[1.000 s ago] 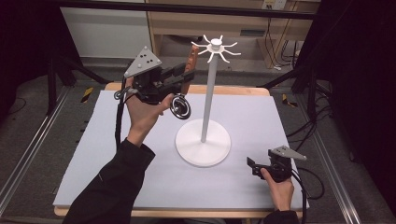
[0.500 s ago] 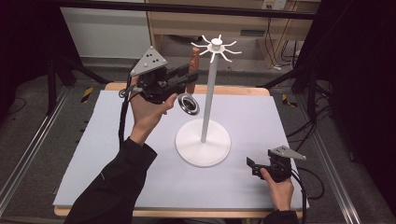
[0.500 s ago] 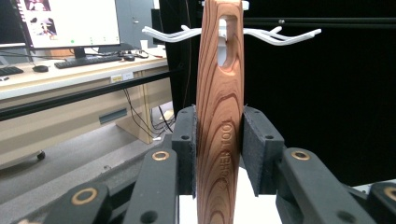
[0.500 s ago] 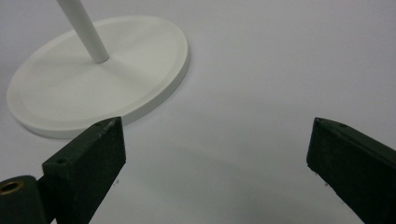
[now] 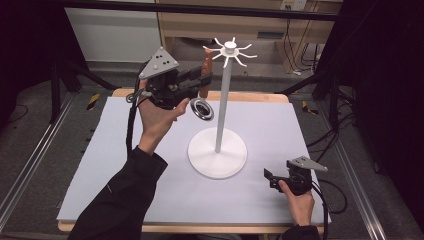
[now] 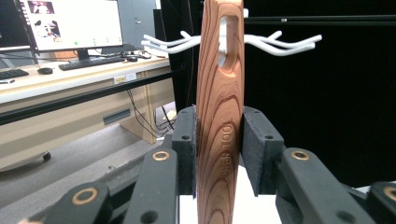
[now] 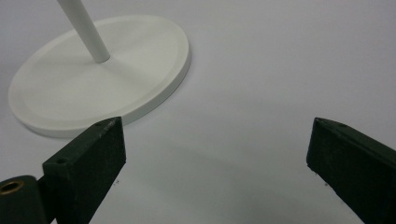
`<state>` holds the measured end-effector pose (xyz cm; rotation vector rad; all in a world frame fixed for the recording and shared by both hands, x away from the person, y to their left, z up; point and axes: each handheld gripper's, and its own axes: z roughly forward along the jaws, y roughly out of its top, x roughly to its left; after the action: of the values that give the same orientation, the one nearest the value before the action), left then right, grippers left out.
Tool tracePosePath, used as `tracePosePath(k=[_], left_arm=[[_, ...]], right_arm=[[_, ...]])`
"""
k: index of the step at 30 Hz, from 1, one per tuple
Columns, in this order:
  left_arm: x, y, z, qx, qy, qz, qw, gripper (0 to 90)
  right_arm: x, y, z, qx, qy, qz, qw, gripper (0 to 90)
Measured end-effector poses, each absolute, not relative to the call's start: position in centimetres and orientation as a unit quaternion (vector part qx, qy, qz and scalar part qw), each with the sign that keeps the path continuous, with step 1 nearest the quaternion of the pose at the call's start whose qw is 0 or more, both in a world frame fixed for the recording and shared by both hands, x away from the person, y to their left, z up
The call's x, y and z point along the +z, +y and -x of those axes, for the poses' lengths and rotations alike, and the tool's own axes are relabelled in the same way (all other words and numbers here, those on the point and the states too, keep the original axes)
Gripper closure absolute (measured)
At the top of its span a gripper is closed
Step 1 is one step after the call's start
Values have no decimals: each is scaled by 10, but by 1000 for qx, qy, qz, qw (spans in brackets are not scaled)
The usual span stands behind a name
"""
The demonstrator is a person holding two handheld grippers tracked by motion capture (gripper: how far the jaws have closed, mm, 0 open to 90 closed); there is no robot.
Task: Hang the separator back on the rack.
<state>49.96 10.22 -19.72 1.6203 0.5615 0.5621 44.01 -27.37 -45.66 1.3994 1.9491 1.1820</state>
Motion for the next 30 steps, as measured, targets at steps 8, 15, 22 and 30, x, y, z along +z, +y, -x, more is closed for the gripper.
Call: tracePosePath(k=[8, 15, 22, 30], left_arm=[[-205, 112, -493, 251, 245, -708, 613, 679], [-206, 128, -478, 251, 244, -702, 620, 679], [-199, 118, -460, 249, 234, -703, 624, 679], [-195, 96, -456, 249, 226, -710, 619, 679]], right_arm=[[-457, -274, -440, 429, 709, -509, 231, 52], [-457, -274, -440, 427, 710, -510, 231, 53], [-456, -274, -440, 429, 709, -510, 231, 53], [-456, -274, -440, 430, 709, -510, 230, 53]])
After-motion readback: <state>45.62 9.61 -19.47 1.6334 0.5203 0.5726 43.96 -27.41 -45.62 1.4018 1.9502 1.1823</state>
